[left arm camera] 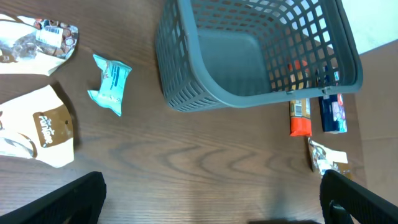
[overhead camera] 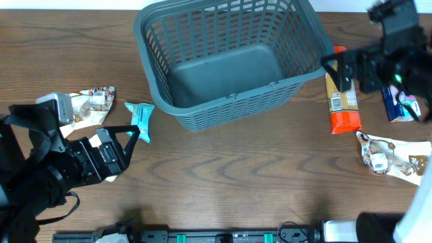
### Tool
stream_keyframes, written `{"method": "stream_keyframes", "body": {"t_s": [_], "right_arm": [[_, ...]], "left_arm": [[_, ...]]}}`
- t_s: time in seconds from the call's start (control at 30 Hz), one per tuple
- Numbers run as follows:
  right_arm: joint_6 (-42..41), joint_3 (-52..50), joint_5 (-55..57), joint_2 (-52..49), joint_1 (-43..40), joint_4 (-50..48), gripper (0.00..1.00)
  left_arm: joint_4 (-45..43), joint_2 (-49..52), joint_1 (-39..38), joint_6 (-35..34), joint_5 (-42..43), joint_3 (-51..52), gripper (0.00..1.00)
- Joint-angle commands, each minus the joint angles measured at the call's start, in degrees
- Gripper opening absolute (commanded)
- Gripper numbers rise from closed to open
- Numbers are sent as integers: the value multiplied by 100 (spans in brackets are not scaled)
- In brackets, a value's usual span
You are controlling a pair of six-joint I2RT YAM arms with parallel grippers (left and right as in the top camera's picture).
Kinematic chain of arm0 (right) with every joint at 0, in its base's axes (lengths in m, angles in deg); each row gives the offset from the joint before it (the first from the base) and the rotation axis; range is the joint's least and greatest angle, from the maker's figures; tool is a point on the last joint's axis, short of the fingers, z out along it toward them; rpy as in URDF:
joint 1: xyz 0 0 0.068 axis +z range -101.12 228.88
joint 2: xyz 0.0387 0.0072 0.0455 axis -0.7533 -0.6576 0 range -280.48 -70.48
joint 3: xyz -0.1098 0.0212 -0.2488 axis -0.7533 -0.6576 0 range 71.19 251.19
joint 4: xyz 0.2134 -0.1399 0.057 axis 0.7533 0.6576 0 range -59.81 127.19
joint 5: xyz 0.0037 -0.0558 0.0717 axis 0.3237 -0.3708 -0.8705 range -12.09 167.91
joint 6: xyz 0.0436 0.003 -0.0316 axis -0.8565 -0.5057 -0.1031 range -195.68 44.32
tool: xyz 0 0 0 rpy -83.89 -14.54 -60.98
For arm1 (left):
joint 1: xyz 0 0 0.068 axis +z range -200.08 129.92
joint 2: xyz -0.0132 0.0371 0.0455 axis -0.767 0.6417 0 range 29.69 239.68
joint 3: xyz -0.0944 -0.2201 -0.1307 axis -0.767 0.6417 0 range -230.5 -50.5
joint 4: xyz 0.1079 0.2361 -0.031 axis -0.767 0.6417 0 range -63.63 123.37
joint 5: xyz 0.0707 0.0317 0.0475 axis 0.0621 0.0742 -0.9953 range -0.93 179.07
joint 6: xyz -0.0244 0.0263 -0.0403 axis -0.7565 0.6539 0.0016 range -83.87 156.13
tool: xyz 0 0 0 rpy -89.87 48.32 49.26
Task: Pack container
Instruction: 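Move both grippers toward the grey basket's near and right rims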
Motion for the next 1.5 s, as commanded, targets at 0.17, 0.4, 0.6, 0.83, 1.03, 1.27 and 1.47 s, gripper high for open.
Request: {"method": "stream_keyframes", "body": {"t_s": [0.17, 0.4, 0.6, 0.83, 1.03, 1.27, 1.47], "right_arm": [[310, 42, -280, -688, 26, -37, 99], [461, 42, -411, -824, 26, -142, 99], [461, 42, -258, -929, -59, -415, 99], [466, 39, -166, -1034, -142, -452, 99], [426, 39, -94, -1058, -140, -708, 99], [343, 39, -743, -1298, -138, -833, 99], [348, 39, -1117, -1759, -118, -791, 99]], "left_arm": [[459, 11, -151, -376, 426, -28, 99], [317, 0, -603, -374, 531, 55, 99], [-61, 0, -1211, -378, 533, 601, 99], [-826, 0, -2236, -1016, 529, 1552, 99], [-1604, 59, -3687, -2031, -708, 1821, 99], [-1757, 476, -5158, -2684, -1644, 1821, 99], [-1880, 1167, -6057, -3086, -2192, 1821, 99]]}}
